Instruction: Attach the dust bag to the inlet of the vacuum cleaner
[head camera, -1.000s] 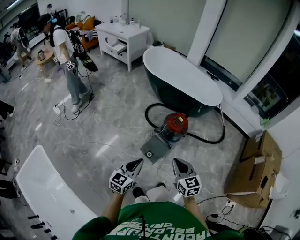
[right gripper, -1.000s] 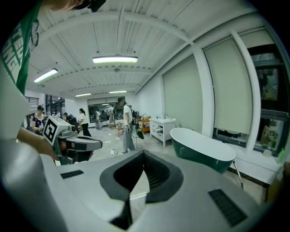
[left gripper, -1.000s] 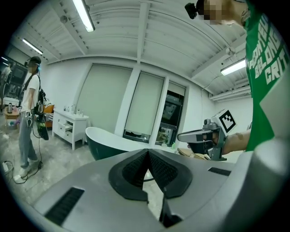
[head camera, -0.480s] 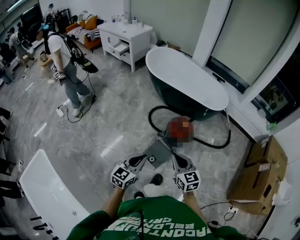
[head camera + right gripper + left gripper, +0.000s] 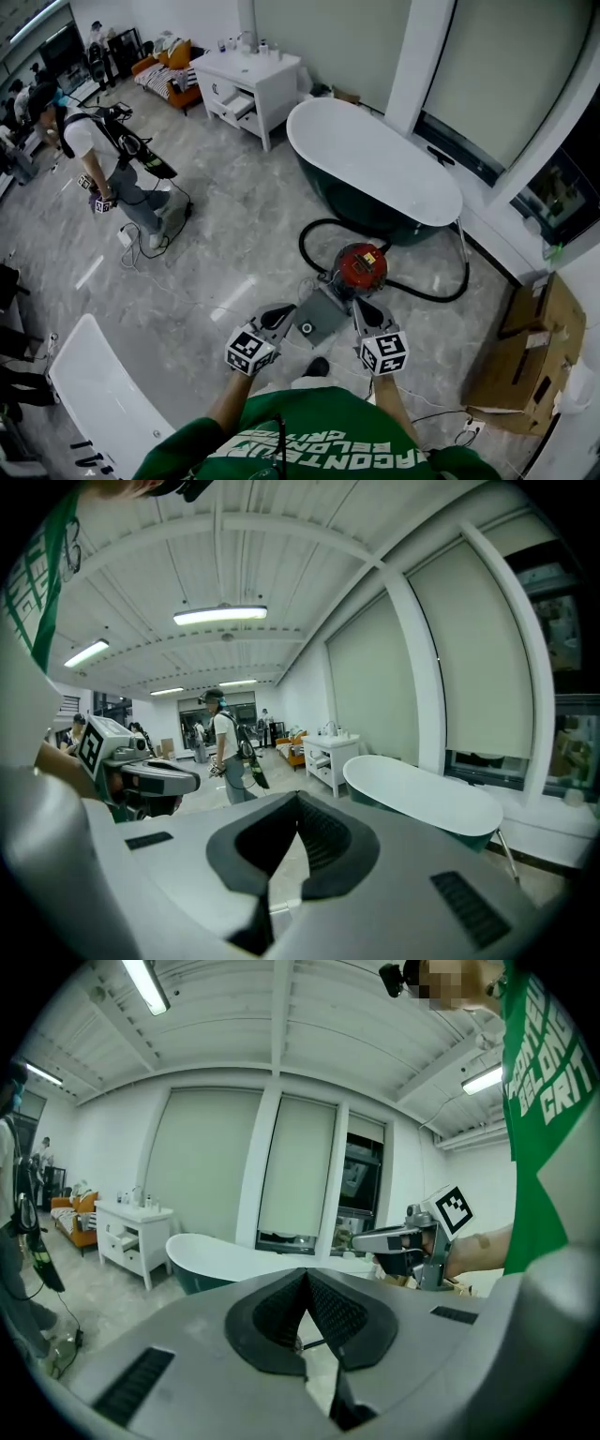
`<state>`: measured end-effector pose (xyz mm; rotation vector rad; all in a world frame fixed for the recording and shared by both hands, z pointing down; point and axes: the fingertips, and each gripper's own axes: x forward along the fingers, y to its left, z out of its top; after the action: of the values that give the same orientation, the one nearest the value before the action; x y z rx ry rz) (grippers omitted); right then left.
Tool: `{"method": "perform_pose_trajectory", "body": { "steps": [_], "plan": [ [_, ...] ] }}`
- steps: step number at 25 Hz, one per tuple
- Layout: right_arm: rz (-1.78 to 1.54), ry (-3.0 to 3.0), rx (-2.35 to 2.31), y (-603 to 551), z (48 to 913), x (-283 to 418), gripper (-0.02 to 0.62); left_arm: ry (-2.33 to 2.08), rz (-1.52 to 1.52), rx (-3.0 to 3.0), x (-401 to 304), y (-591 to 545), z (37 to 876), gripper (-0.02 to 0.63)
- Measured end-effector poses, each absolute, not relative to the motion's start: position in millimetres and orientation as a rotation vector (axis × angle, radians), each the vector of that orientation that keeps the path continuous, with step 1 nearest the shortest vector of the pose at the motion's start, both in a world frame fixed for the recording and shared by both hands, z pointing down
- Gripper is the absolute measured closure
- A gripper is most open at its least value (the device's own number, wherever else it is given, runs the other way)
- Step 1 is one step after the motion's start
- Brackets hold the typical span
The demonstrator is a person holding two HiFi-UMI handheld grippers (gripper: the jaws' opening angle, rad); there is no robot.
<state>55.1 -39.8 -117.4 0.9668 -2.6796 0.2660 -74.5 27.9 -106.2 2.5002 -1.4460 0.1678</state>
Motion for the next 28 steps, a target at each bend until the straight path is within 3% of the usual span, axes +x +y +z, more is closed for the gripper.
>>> {"method": "perform_pose_trajectory", "body": {
  "steps": [14, 28],
  "plan": [
    [0.376, -2.622, 1.149, -70, -95, 119, 0.588, -1.361, 0.218, 2.546, -40, -13, -98, 0.603],
    [0.384, -2.587, 1.116, -70, -84, 93, 0.588, -1.337, 0.22, 2.524, -69, -17, -87, 0.603]
  ]
}}
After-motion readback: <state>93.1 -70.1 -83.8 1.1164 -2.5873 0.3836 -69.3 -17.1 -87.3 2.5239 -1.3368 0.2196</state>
